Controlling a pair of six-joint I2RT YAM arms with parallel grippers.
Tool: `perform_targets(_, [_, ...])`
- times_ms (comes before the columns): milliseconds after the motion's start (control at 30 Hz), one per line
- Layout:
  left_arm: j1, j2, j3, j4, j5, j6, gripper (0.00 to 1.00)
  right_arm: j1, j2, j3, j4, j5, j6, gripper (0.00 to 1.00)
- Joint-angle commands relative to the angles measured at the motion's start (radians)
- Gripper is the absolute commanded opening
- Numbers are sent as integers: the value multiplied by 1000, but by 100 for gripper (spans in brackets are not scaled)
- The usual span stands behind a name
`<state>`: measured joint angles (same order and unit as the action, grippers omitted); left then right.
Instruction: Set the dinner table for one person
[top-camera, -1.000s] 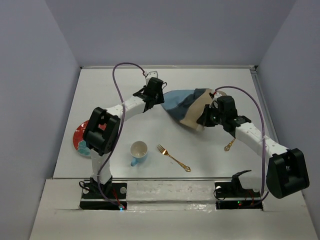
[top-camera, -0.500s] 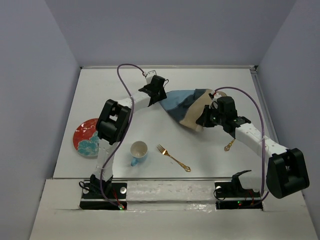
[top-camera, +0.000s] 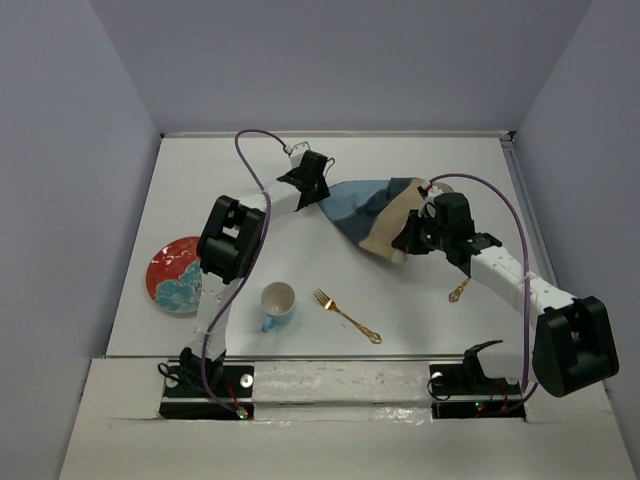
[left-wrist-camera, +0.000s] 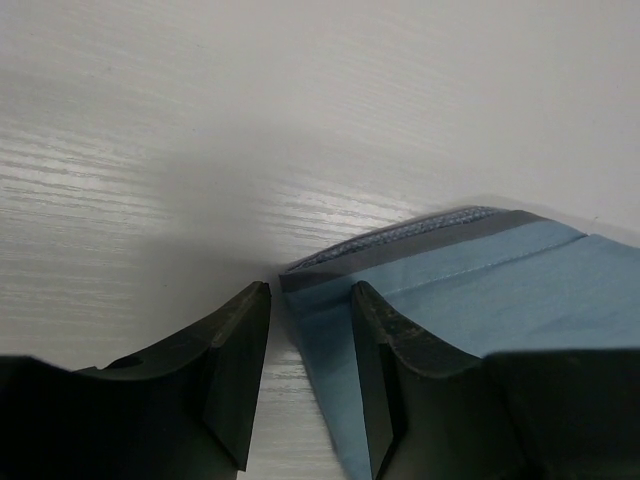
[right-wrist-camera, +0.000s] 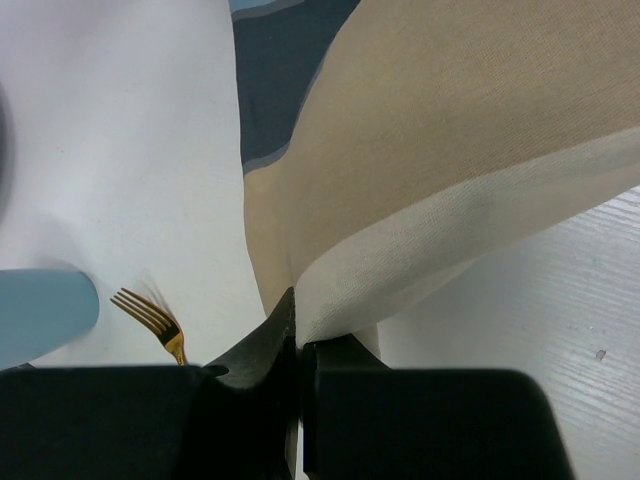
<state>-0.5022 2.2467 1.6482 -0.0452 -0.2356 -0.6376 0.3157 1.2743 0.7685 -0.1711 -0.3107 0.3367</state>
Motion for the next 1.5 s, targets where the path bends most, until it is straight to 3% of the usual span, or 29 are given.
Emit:
perform_targets(0, [-4,17,18,-8,24,-5,48,6,-1,5,56,4,1,0])
perform_targets(233, [-4,34,22,2,7,0,22,6,-23,-3,70,4,5,0])
perform_targets(333, [-2,13,-11,42,28,9,0,6,-16,-6,74,4,7,0])
perform_targets(400, [11,-39,-69,160,56,13,0,6,-13,-8,74,21,4,3])
perform_targets(567, [45,-247,-233,266,10,61,0,6,-9,-12,74,111,5,13])
perform_targets(733, [64,-547,-444,379,-8,87,0,6,72,47,55,152,-4,18])
perform_targets(867, [65,-689,-672,487,18,4,0,6,141,252,-37,225,-22,11])
perform_targets(933, [71,-751,-731,519,21,-13,0,6,177,395,-108,332,-63,11])
perform_targets(967, [73,-786,-737,522,19,-10,0,6,212,555,-190,363,-89,11])
perform_targets(1067, [91,-838,-743,522,18,6,0,51,232,728,-284,429,-120,13])
perform_targets(1100, [97,-872,-749,524,18,7,0,80,227,745,-288,442,-133,18])
perform_targets(1133, [115,-884,-763,528,18,7,0,130,220,738,-292,415,-148,38])
perform_targets(1200, [134,-921,-784,538,27,-2,0,190,218,637,-292,336,-140,54])
perform_targets(1233, [143,-933,-815,550,30,-8,0,204,220,591,-292,322,-136,67])
perform_targets(1467, [159,-1030,-987,588,57,-94,0,214,143,326,-277,401,-110,84])
